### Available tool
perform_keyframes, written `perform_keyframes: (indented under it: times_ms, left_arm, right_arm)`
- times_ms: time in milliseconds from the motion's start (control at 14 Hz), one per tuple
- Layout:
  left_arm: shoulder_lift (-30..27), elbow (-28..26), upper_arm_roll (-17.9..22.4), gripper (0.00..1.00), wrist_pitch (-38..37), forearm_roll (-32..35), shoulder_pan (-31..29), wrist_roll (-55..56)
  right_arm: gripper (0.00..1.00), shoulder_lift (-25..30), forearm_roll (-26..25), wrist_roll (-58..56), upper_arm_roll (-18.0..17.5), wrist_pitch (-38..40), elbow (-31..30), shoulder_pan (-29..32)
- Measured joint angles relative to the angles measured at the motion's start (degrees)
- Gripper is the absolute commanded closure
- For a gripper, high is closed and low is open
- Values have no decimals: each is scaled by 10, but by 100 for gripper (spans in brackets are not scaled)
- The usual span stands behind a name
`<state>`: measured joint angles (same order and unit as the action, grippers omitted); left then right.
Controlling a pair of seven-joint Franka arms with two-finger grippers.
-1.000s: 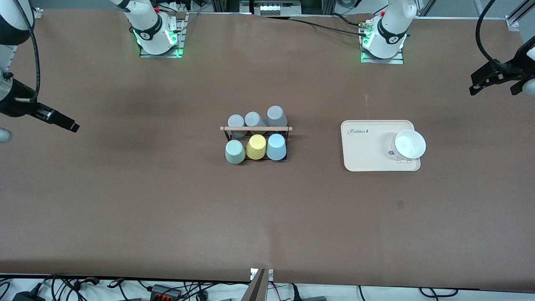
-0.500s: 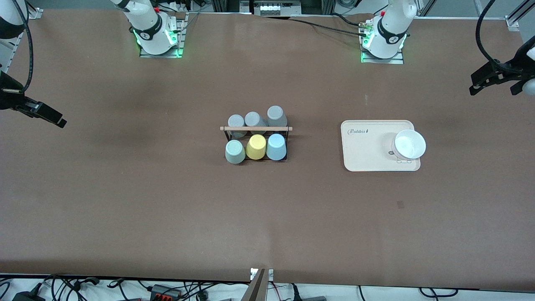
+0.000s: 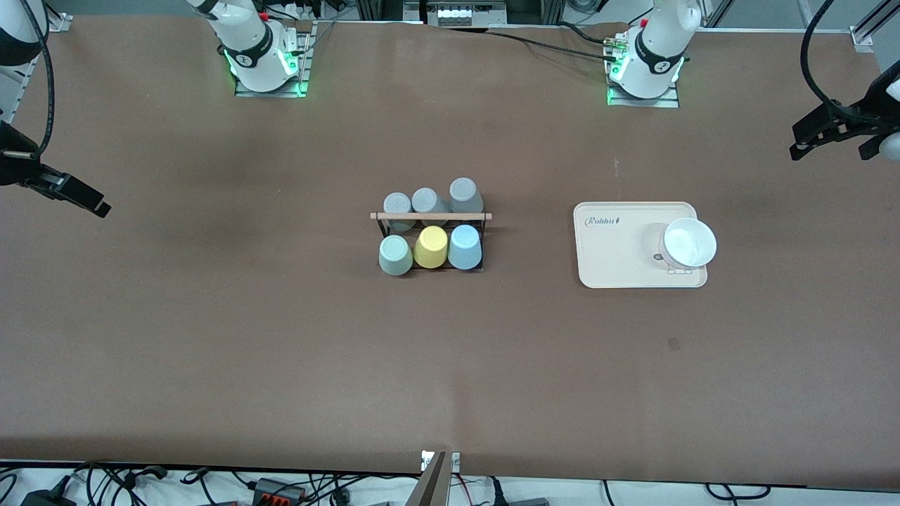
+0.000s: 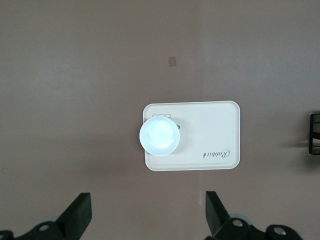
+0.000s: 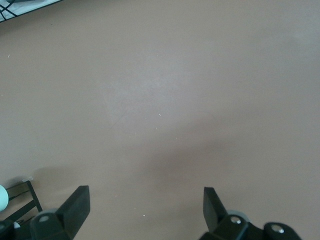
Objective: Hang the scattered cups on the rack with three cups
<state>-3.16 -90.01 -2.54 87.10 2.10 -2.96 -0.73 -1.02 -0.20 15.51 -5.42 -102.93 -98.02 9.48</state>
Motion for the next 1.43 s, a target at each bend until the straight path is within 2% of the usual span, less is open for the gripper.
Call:
perform_keyframes:
  times_ms: [143, 286, 643, 1429]
  left_arm:
    - [0, 0, 0, 0, 0, 0, 0, 0]
    - [0, 0, 0, 0, 0, 0, 0, 0]
    - [0, 0, 0, 0, 0, 0, 0, 0]
    - [0, 0, 1, 0, 0, 0, 0, 0]
  right_arm:
    - [0, 0, -1, 0, -41, 0, 6, 34]
    - [0, 0, -1, 2, -50, 0, 7, 38]
    - [0, -7, -1, 4, -27, 0, 7, 23]
    - [0, -16, -1, -80, -27, 15, 7, 12]
